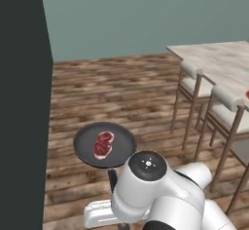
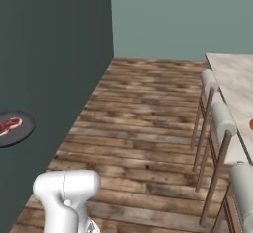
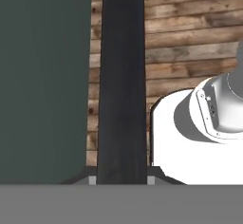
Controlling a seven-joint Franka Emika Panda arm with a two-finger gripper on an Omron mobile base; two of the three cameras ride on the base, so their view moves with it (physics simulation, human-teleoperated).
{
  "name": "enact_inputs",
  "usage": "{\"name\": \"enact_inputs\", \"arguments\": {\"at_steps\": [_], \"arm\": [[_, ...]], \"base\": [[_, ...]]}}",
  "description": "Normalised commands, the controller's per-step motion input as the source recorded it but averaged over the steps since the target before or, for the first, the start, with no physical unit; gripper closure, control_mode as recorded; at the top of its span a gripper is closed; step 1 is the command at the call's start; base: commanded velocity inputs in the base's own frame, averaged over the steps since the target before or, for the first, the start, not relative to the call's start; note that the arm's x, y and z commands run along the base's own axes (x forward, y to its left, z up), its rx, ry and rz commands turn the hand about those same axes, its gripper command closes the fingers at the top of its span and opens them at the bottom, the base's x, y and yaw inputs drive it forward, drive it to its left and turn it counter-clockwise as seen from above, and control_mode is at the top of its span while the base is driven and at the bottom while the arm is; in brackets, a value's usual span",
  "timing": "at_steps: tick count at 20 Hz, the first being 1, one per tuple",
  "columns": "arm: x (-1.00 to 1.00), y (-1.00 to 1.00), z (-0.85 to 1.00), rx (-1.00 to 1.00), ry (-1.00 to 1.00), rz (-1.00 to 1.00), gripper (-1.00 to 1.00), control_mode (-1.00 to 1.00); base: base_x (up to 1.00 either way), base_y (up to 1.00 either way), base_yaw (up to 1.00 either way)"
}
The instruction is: Pick up the pan with the steak in it and place it on the dining table. Then place the steak on the plate.
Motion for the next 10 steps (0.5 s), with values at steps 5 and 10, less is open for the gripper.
{"name": "enact_inputs", "arguments": {"at_steps": [5, 10], "arm": [[0.00, 0.00, 0.00, 0.00, 0.00, 0.00, 1.00, 1.00], [0.00, 0.00, 0.00, 0.00, 0.00, 0.00, 1.00, 1.00]], "base": [[0.89, 0.10, -0.07], [0.92, 0.11, -0.07]]}}
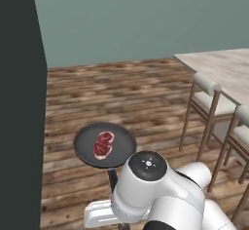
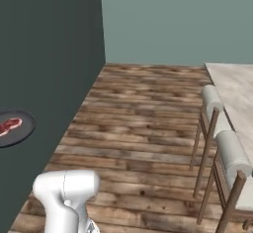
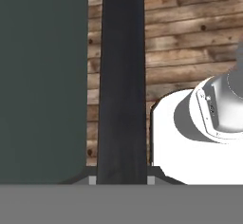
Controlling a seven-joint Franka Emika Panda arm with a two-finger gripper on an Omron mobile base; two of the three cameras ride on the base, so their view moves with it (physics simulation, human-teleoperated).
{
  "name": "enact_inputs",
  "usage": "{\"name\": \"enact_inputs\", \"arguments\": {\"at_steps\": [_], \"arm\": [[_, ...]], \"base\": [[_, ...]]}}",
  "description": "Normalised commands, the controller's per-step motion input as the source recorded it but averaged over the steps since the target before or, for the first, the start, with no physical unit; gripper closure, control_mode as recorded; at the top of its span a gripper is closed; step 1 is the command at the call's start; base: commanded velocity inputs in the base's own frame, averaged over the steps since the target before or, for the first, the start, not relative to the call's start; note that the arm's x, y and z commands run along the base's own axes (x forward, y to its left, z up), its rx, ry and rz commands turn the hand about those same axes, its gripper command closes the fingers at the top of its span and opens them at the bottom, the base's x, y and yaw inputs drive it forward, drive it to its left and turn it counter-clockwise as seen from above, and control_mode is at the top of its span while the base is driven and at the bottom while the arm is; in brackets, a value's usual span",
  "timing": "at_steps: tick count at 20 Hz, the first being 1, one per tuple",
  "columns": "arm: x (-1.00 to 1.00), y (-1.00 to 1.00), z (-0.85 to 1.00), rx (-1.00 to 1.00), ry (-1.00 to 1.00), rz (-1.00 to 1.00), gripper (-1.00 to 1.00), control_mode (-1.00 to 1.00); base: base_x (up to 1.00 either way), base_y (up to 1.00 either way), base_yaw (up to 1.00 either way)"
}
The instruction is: Pick up the pan with the steak in it and place it on the dining table. Then place the steak on the plate.
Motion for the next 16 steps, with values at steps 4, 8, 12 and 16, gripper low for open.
{"name": "enact_inputs", "arguments": {"at_steps": [4, 8, 12, 16], "arm": [[0.00, 0.00, 0.00, 0.00, 0.00, 0.00, 1.00, 1.00], [0.00, 0.00, 0.00, 0.00, 0.00, 0.00, 1.00, 1.00], [0.00, 0.00, 0.00, 0.00, 0.00, 0.00, 1.00, 1.00], [0.00, 0.00, 0.00, 0.00, 0.00, 0.00, 1.00, 1.00]], "base": [[0.82, 0.10, -0.08], [0.40, 0.02, -0.15], [0.04, -0.13, -0.28], [0.00, -0.22, -0.35]]}}
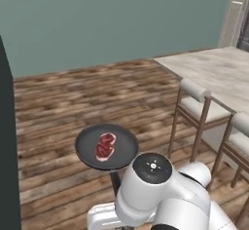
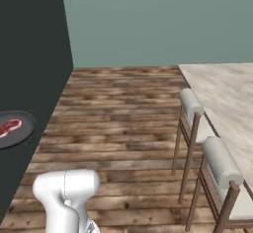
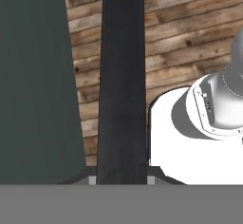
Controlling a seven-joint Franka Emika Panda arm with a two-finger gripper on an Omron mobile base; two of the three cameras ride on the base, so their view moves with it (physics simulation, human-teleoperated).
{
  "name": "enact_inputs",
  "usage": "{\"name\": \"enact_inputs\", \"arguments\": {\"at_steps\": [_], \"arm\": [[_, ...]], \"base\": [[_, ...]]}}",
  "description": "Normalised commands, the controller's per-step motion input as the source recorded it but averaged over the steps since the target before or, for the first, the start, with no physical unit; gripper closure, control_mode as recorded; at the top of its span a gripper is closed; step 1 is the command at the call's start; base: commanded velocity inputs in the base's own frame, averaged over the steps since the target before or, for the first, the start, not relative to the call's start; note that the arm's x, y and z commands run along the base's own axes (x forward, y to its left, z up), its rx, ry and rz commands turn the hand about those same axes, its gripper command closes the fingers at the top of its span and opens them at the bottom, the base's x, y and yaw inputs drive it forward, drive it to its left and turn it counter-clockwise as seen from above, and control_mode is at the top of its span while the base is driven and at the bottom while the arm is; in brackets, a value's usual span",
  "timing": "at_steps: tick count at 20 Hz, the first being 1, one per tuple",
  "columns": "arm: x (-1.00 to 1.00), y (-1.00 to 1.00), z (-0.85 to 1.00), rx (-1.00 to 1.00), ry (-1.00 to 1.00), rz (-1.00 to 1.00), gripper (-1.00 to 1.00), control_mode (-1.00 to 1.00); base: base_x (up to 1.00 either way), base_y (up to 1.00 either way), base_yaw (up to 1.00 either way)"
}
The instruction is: Pick up the pan with the steak in it and place it on the dining table. Then place the steak on the plate.
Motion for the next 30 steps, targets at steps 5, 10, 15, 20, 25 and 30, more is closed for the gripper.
{"name": "enact_inputs", "arguments": {"at_steps": [5, 10, 15, 20, 25, 30], "arm": [[0.00, 0.00, 0.00, 0.00, 0.00, 0.00, 1.00, 1.00], [0.00, 0.00, 0.00, 0.00, 0.00, 0.00, 1.00, 1.00], [0.00, 0.00, 0.00, 0.00, 0.00, 0.00, 1.00, 1.00], [0.00, 0.00, 0.00, 0.00, 0.00, 0.00, 1.00, 1.00], [0.00, 0.00, 0.00, 0.00, 0.00, 0.00, 1.00, 1.00], [0.00, 0.00, 0.00, 0.00, 0.00, 0.00, 1.00, 1.00]], "base": [[0.00, -0.20, -0.40], [0.00, -0.15, -0.43], [0.00, -0.11, -0.47], [0.00, -0.01, -0.49], [0.00, -0.03, -0.48], [0.00, -0.03, -0.47]]}}
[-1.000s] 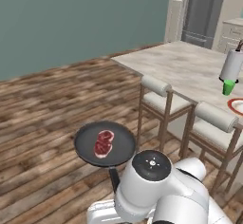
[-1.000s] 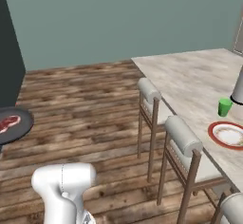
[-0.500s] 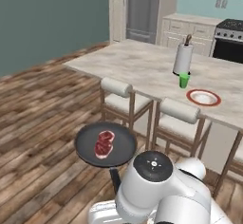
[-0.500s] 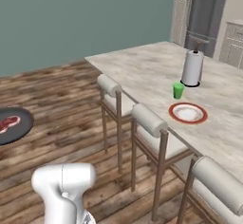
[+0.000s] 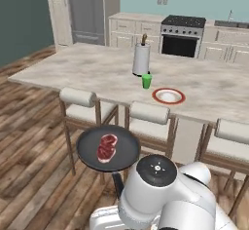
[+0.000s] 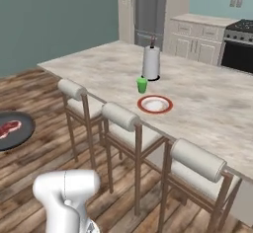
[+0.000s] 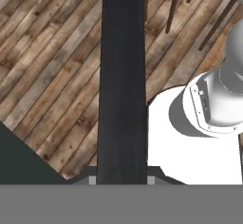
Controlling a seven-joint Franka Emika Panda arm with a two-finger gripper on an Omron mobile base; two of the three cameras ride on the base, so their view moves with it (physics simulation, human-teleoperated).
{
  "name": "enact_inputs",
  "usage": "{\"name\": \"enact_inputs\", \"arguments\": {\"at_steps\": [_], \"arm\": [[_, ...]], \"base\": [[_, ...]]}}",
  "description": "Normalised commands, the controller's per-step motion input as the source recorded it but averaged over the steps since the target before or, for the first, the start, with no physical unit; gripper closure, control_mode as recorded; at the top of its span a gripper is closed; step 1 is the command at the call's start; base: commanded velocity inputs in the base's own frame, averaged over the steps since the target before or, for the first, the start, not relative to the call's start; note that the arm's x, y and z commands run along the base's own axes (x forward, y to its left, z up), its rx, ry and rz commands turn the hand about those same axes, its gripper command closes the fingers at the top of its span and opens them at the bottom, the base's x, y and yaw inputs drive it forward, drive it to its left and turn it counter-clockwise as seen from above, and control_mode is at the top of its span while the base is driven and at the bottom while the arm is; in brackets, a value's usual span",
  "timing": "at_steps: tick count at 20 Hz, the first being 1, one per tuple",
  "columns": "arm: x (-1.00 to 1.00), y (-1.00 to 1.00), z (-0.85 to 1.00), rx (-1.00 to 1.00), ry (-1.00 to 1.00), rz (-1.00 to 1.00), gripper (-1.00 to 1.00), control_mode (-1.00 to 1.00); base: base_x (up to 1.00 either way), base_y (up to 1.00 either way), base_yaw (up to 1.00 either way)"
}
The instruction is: Pick up the pan with the steak in it and place it on the dining table. Then place the steak on the plate.
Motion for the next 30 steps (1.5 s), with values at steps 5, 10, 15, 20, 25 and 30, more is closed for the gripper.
{"name": "enact_inputs", "arguments": {"at_steps": [5, 10, 15, 20, 25, 30], "arm": [[0.00, 0.00, 0.00, 0.00, 0.00, 0.00, 1.00, 1.00], [0.00, 0.00, 0.00, 0.00, 0.00, 0.00, 1.00, 1.00], [0.00, 0.00, 0.00, 0.00, 0.00, 0.00, 1.00, 1.00], [0.00, 0.00, 0.00, 0.00, 0.00, 0.00, 1.00, 1.00], [0.00, 0.00, 0.00, 0.00, 0.00, 0.00, 1.00, 1.00], [0.00, 0.00, 0.00, 0.00, 0.00, 0.00, 1.00, 1.00]], "base": [[0.00, -0.02, -0.47], [0.00, -0.01, -0.46], [0.00, 0.00, -0.43], [-0.01, -0.02, -0.40], [0.00, 0.00, -0.40], [0.00, 0.00, -0.39]]}}
